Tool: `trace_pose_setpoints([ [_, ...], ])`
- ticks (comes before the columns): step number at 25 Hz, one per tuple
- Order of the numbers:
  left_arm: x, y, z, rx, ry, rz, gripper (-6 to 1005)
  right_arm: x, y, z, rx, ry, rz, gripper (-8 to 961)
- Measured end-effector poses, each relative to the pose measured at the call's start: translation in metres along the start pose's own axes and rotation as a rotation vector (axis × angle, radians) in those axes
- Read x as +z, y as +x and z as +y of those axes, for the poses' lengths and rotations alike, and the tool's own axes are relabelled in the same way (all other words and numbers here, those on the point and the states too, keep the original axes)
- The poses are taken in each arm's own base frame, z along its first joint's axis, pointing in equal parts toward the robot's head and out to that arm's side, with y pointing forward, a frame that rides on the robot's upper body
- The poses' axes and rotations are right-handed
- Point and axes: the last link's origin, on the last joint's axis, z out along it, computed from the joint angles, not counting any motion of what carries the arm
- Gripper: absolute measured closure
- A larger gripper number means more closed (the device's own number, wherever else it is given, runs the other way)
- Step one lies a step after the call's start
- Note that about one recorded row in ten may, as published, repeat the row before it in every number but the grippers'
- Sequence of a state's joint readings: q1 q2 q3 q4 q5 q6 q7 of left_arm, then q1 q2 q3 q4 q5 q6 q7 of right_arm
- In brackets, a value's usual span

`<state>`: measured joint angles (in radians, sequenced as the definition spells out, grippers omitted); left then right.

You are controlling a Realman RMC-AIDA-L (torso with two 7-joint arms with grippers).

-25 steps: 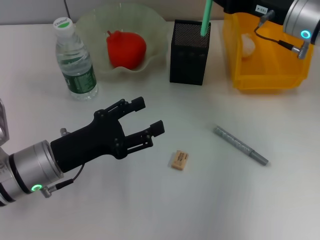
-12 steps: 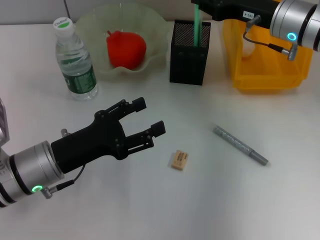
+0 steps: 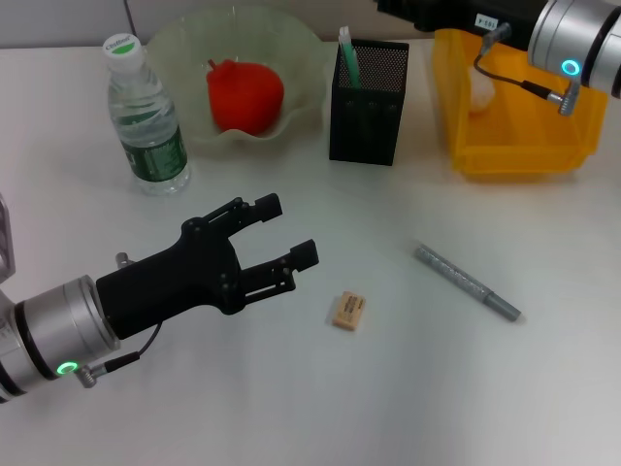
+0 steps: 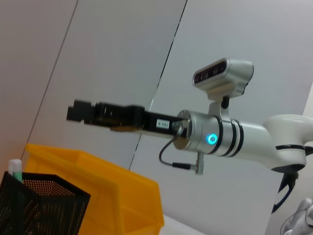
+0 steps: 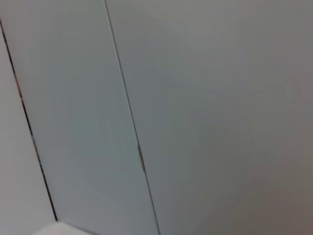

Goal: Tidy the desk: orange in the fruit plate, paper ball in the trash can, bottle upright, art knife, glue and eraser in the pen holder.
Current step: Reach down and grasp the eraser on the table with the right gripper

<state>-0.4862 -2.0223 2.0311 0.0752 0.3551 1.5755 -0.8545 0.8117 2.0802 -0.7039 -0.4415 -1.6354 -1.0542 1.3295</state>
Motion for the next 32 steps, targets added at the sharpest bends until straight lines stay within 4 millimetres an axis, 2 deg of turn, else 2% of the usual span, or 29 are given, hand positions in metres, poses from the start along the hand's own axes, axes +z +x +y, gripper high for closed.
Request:
trace_pose_setpoints([
  [1, 0.0, 0.0, 0.0, 0.0, 0.0, 0.0, 150, -0.002, -0.001, 0.001, 0.009, -0.008, -0.016, 355],
  [7, -0.016, 0.004, -0.008, 0.024, 0.006, -0.041, 150, -0.019, -0.011, 0.015, 0.076, -0.148, -0.089, 329],
  [10, -0.026, 0.006, -0.013, 0.043, 0.007, -0.073, 150, -0.041, -0.012, 0.035, 0.091, -0.321, -0.083, 245],
  [11, -0.031, 0.006, -0.015, 0.053, 0.001, -0.095, 150, -0.041, -0.012, 0.035, 0.091, -0.321, -0.083, 217],
  [13, -0.043, 0.006, -0.017, 0.071, -0.022, -0.16, 150, -0.053, -0.007, 0.047, 0.076, -0.422, 0.012, 161],
  [14, -0.043, 0.006, -0.017, 0.071, -0.022, -0.16, 150, -0.053, -0.007, 0.047, 0.076, -0.422, 0.012, 163],
  [15, -0.051, 0.005, -0.018, 0.077, -0.032, -0.199, 150, -0.059, -0.003, 0.054, 0.058, -0.474, 0.086, 165],
  [18, -0.061, 0.004, -0.02, 0.08, -0.026, -0.227, 150, -0.063, 0.002, 0.058, 0.047, -0.503, 0.192, 165],
  [24, -0.069, 0.004, -0.02, 0.081, -0.021, -0.239, 150, -0.059, 0.009, 0.062, 0.052, -0.524, 0.358, 165],
  [28, -0.072, 0.005, -0.021, 0.082, -0.019, -0.243, 150, -0.047, 0.018, 0.071, 0.013, -0.542, 0.564, 166],
  [32, -0.073, 0.005, -0.022, 0.086, -0.013, -0.244, 150, -0.036, 0.023, 0.081, -0.039, -0.556, 0.665, 166],
])
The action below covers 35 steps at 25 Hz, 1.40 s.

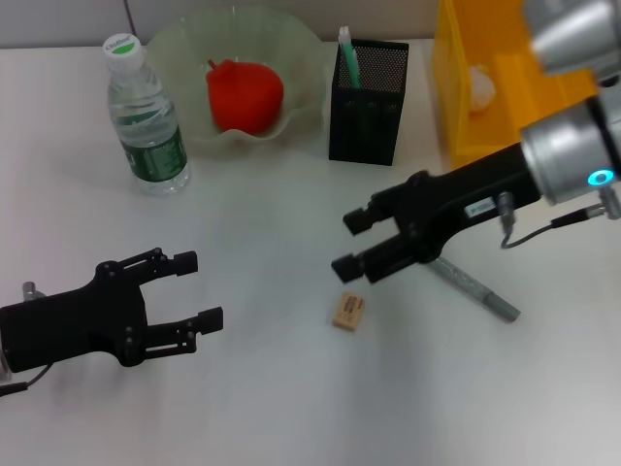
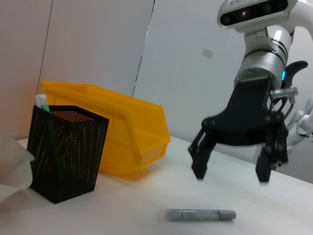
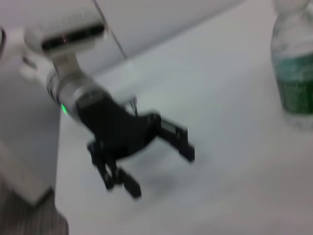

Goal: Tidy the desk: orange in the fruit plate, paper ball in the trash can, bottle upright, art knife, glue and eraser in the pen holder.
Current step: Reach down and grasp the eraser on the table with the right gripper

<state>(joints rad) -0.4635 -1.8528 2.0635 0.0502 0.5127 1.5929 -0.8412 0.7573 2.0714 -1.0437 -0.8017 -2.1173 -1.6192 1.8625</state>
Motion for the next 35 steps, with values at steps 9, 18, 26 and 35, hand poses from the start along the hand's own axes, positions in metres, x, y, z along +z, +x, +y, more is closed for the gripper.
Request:
trace_pose_setpoints([
  [9, 0.002, 0.003, -0.003, 0.008, 0.008, 0.006, 150, 0.042, -0.003, 0.002, -0.123, 0.045, 0.228, 166],
  [18, 0.001, 0.004, -0.005, 0.008, 0.022, 0.015, 150, 0.062, 0.002, 0.002, -0.209, 0.082, 0.313, 167],
  [26, 0.003, 0.005, -0.005, 0.008, 0.022, 0.02, 150, 0.061, 0.006, 0.0, -0.211, 0.092, 0.32, 167],
  [35, 0.003, 0.006, -0.006, 0.005, 0.03, 0.029, 150, 0.062, 0.015, -0.004, -0.232, 0.127, 0.356, 168],
])
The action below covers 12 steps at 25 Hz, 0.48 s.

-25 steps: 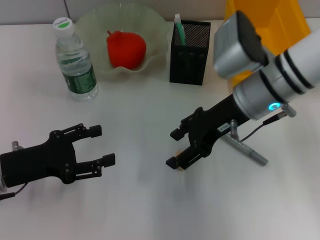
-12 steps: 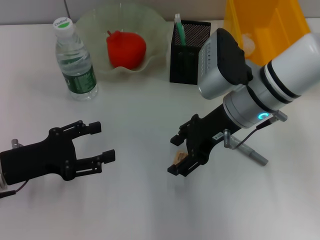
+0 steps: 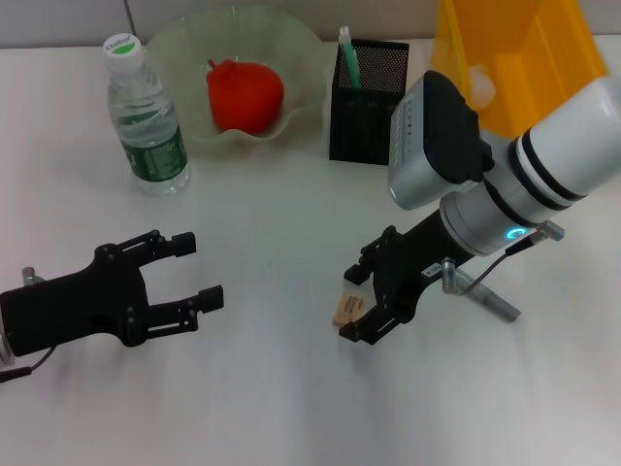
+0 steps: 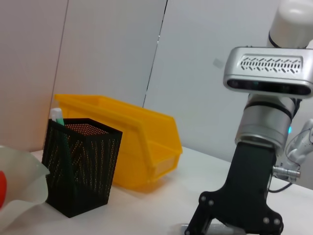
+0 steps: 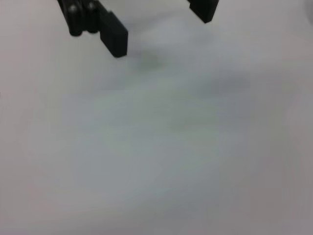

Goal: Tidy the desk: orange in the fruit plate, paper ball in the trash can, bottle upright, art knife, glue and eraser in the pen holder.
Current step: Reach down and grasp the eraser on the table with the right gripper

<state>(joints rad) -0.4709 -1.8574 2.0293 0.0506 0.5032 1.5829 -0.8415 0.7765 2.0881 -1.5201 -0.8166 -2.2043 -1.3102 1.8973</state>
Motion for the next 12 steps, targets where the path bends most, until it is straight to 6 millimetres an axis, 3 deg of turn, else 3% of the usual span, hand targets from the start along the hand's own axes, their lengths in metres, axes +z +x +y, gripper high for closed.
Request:
trace_pose_setpoints([
  [12, -0.0017, -0.001, 0.0005, -0.005, 0.004, 0.001, 149, 0.0018, -0.0003, 0.0015, -0.032, 0.006, 0.0, 213],
])
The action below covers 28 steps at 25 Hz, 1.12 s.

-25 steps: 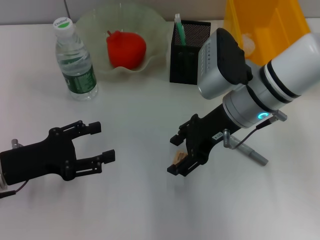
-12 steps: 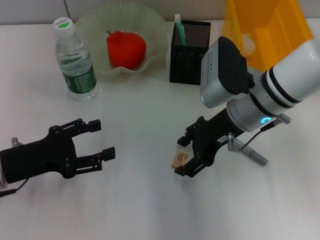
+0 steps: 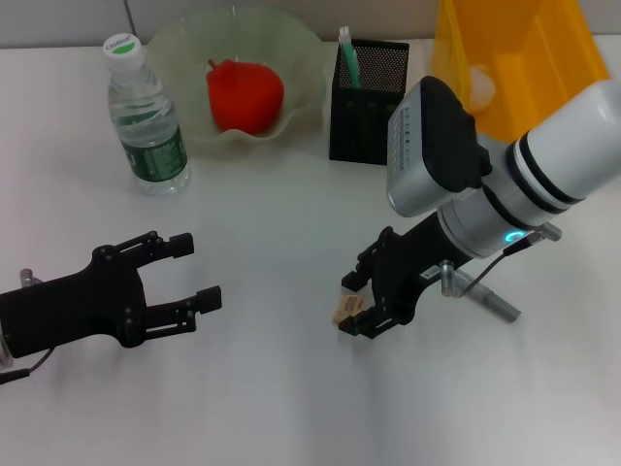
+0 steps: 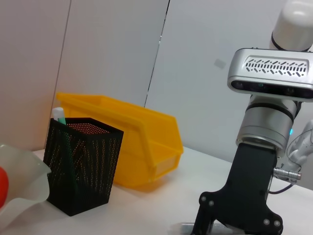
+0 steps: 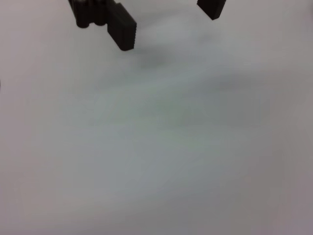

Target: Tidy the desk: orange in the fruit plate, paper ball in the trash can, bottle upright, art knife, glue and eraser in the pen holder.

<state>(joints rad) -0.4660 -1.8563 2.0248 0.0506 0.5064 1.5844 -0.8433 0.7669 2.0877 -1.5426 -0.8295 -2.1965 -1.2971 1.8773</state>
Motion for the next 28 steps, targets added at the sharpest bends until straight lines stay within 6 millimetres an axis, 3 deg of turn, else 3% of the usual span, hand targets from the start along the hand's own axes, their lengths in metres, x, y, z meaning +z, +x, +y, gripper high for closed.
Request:
trace_pose_setpoints([
  [6, 0.0, 0.0, 0.0, 0.002, 0.002, 0.001, 149, 0.002, 0.0, 0.0, 0.001, 0.004, -0.002, 401],
  [12, -0.001, 0.0, 0.0, 0.003, 0.003, 0.001, 149, 0.005, 0.0, 0.002, -0.012, 0.001, 0.008, 475],
  [23, -0.002, 0.001, -0.001, 0.004, 0.003, 0.003, 149, 0.005, -0.006, 0.003, -0.007, 0.006, -0.025, 474],
  [28, -0.001, 0.001, -0.001, 0.005, 0.002, 0.005, 149, -0.02, -0.017, -0.003, 0.059, 0.008, -0.133, 532],
])
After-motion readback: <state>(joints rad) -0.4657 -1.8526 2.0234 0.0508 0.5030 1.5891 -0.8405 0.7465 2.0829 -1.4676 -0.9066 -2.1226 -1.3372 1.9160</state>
